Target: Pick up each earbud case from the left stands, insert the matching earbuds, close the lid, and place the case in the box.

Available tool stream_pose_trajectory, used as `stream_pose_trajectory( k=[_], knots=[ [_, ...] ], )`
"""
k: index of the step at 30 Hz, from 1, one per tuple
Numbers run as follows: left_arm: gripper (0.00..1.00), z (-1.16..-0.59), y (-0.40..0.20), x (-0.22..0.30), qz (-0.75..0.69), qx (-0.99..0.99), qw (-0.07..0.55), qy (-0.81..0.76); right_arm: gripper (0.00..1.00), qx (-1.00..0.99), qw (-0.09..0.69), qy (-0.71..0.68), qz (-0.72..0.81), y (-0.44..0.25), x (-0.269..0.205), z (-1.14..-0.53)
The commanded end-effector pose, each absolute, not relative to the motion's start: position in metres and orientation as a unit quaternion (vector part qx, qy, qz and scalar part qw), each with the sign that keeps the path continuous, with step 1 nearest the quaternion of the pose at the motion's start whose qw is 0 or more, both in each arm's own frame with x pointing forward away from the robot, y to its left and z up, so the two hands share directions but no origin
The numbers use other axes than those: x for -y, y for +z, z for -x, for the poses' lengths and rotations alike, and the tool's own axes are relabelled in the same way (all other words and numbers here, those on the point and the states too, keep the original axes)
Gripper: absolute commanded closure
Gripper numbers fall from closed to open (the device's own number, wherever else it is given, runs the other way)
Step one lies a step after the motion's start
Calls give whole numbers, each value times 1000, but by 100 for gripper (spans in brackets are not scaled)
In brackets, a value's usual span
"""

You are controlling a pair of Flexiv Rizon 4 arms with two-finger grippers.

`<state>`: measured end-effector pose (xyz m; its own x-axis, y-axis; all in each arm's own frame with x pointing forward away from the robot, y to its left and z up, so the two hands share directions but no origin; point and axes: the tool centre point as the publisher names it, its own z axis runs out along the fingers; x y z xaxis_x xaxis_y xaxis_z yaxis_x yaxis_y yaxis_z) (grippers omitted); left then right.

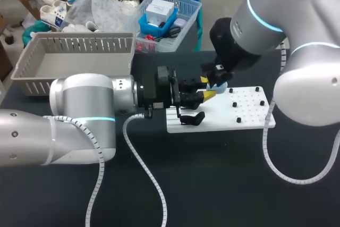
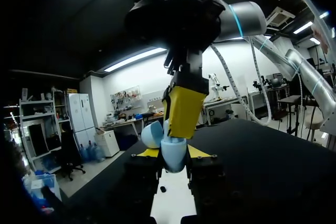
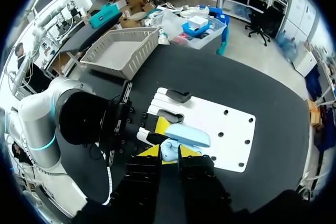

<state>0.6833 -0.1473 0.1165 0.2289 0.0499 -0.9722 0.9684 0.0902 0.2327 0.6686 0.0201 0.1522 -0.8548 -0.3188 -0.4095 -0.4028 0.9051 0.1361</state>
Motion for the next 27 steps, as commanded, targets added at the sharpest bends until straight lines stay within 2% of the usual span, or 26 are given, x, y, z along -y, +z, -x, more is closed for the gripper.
stream_pose_trajectory(
  k=[1, 13, 14, 22, 27],
  knots=[
    [100, -683, 116, 147, -539, -472, 570, -403, 100, -957, 189, 108, 190, 153, -20, -671],
    [100, -683, 116, 147, -539, -472, 570, -403, 100, -958, 185, 108, 188, 151, -19, -672],
    [100, -683, 116, 147, -539, -472, 570, -403, 95, -959, 185, 108, 188, 151, -19, -672],
    [100, -683, 116, 147, -539, -472, 570, -403, 80, -959, 184, 110, 187, 150, -19, -672],
    [100, -683, 116, 147, -539, -472, 570, -403, 78, -959, 184, 109, 186, 151, -18, -670]
  ],
)
